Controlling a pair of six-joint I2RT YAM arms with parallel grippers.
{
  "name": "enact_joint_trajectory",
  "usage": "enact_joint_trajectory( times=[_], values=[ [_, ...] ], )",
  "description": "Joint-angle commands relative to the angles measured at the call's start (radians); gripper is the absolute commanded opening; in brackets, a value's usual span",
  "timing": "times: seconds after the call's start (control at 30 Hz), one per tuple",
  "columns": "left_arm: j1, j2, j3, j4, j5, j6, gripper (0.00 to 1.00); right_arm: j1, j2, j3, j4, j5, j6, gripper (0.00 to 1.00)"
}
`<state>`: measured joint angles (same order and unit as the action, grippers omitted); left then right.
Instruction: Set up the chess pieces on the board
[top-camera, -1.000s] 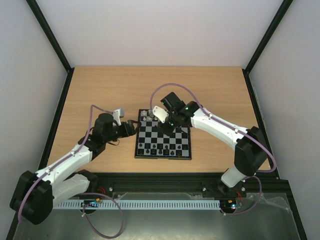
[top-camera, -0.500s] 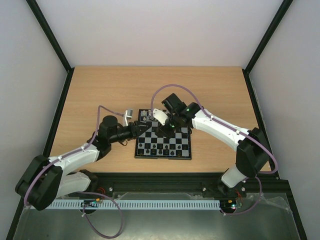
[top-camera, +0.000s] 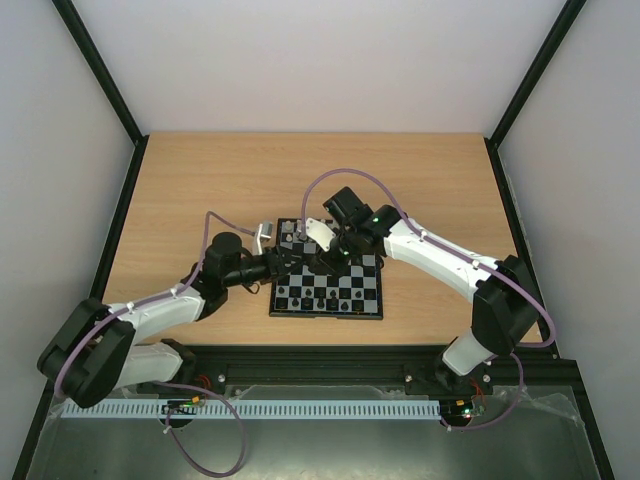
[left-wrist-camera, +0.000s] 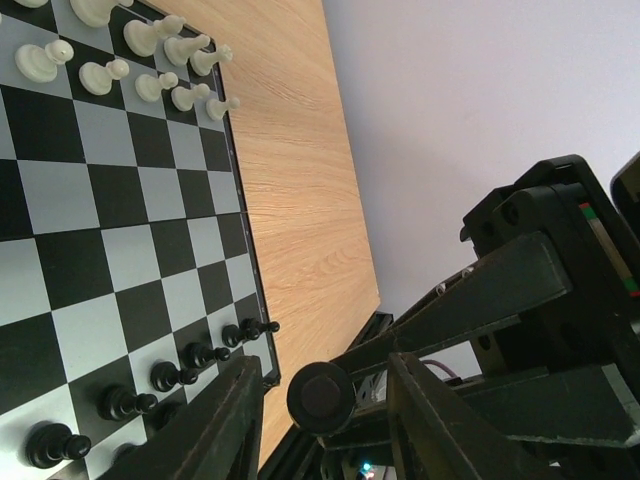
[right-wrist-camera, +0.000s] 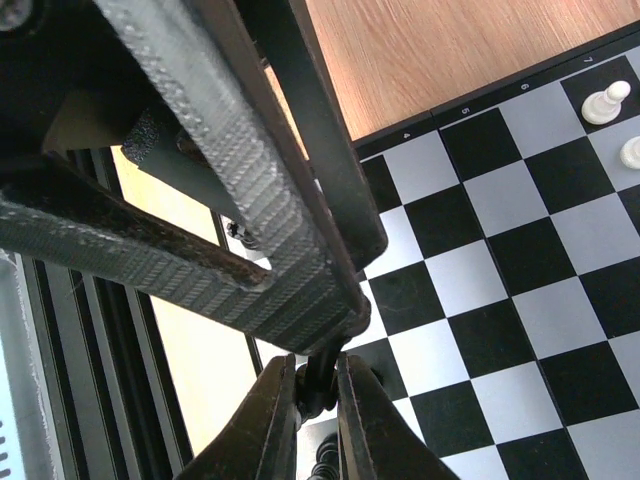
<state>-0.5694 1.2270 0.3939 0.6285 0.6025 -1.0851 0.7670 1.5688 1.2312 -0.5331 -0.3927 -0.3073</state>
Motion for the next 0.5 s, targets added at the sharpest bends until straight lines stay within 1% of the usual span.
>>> enact_joint_trajectory(
  times=[0.0, 0.27, 0.47],
  values=[
    [-0.008, 0.02, 0.023, 0.048, 0.024, -0.003, 0.36, 0.011, -0.027, -0.012, -0.024, -0.029, -0.005, 0.1],
    [-0.018, 0.039, 0.022, 0.071, 0.037, -0.016, 0.3, 0.012, -0.025, -0.015, -0.021, -0.029, 0.0, 0.11],
    [-0.023, 0.039, 0.021, 0.077, 0.039, -0.026, 0.23, 0.012, -0.026, -0.018, -0.003, -0.015, 0.016, 0.11]
  ],
)
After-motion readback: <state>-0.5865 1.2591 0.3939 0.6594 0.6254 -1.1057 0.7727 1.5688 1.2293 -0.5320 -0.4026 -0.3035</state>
